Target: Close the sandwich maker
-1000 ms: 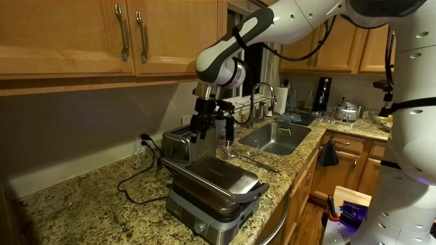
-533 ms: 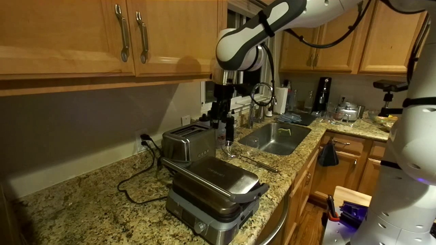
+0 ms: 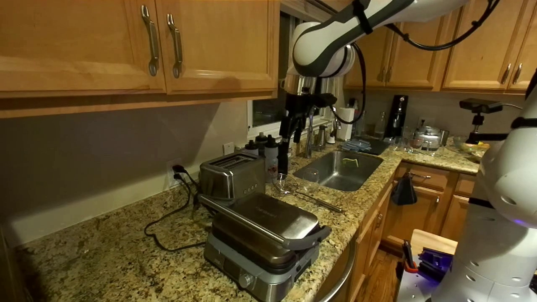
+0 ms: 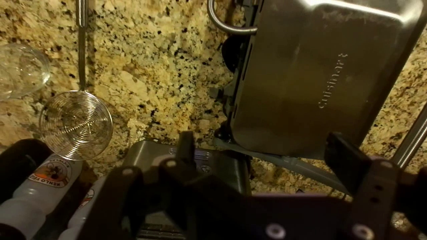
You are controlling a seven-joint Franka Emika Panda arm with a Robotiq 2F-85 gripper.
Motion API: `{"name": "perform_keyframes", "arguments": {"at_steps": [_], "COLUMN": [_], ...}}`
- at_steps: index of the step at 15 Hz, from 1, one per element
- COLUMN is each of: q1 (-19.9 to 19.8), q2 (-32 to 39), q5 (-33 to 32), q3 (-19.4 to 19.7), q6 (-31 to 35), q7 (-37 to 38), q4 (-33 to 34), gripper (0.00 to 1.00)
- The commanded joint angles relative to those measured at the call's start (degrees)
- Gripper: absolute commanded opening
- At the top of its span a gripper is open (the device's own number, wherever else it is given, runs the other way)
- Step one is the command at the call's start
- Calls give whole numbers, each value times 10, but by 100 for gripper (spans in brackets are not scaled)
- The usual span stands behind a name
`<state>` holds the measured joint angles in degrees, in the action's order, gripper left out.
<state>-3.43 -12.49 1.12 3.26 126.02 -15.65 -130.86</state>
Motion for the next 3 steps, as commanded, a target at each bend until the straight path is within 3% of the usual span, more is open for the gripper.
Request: {"name": "perform_keyframes", "arguments": {"at_steps": [1, 3], "q1": [6, 8], "q2": [0, 6], "q5": [-2, -1], "q3": [6, 5], "q6": [-1, -1], "q7": [1, 1], "q4": [2, 5], "gripper": [100, 100]}}
